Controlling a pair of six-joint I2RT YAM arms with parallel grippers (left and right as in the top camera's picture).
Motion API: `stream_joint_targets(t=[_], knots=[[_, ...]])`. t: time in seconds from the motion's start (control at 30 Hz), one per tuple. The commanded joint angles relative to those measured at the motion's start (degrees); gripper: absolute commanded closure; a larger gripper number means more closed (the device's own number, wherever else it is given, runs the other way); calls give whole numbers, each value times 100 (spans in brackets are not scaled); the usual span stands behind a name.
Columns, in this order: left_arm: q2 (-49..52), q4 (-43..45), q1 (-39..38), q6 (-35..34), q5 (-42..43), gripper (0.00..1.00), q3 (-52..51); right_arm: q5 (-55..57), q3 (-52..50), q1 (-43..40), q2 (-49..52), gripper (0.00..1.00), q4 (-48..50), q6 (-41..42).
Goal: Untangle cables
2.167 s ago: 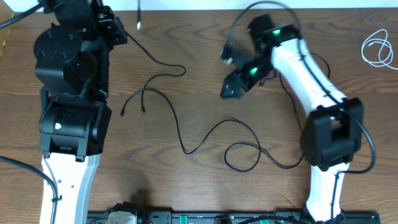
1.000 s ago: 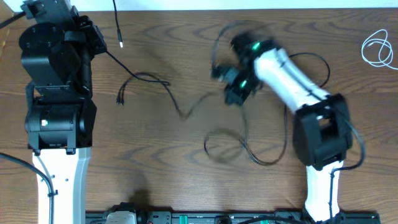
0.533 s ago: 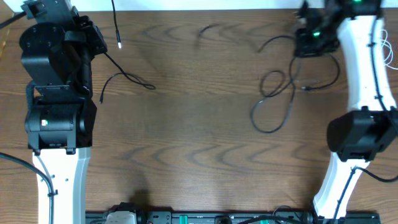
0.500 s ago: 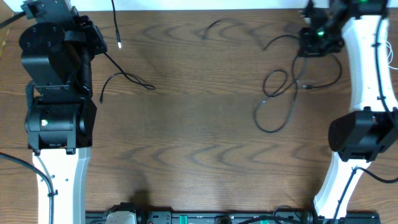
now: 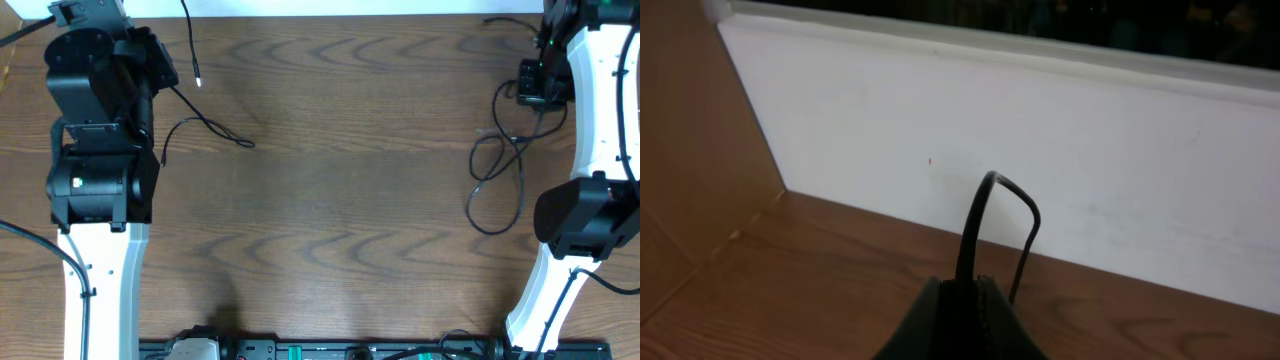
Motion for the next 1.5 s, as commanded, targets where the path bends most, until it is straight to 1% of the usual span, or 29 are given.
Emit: stream_joint_targets(t=[0.0,0.07,0.13,0.2,0.27,0.37,0.4,0.43,0.5,0.57,0.63,0.7,0.77,0.93,1.0,1.07,1.1,1.27,1.4,1.47], knots=[[44,-11,31,-116,-26,92,28,590,-505,-20,-24,92,240,417],[44,-11,31,-116,-26,93,28,629,-826,-42,-24,85,463,417],[44,-13,31,-114,-26,93,28,627,-1200,-81,-24,72,730,415],[44,-33,31,-114,-26,92,28,623,-1517,-138,-24,68,960,415],[44,-55,31,-114,-26,93,28,623,-1827,-195,-24,61,1187,415],[44,-85,31,-116,-26,93,28,566,-2238,-258,-24,55,1515,411],[46,-103,31,-116,-26,93,28,522,-2371,-271,-24,51,1631,376],[44,-118,31,-116,-26,93,28,492,-2463,-282,-24,50,1725,323],[44,-160,31,-116,-26,92,28,474,-2750,-286,-24,45,2059,181],[44,-201,31,-116,-26,93,28,413,-2990,-291,-24,38,2389,24],[44,-223,31,-116,-26,93,28,2,-3237,-293,-24,36,2736,-439],[44,-234,31,-116,-26,92,28,-568,-3541,-293,-24,38,3108,-894],[44,-245,31,-116,-26,93,28,-778,-3768,-293,-24,42,3342,-1025],[44,-247,31,-116,-26,93,28,-772,-4094,-293,-24,60,3565,-1027],[44,-249,31,-116,-26,93,28,-769,-4105,-297,-24,71,3560,-1029],[44,-251,31,-116,-24,92,28,-769,-4105,-308,-24,92,3585,-1027],[44,-271,31,-136,-22,93,28,-787,-4094,-313,-24,99,3602,-1023],[44,-332,31,-136,-11,93,28,-1051,-3705,-323,-87,99,3429,-1023],[44,-332,24,-136,-9,93,28,-1534,-2855,-402,-264,99,3021,-1027],[44,-332,24,-136,-9,92,28,-1757,-2232,-483,-389,99,2756,-1027]])
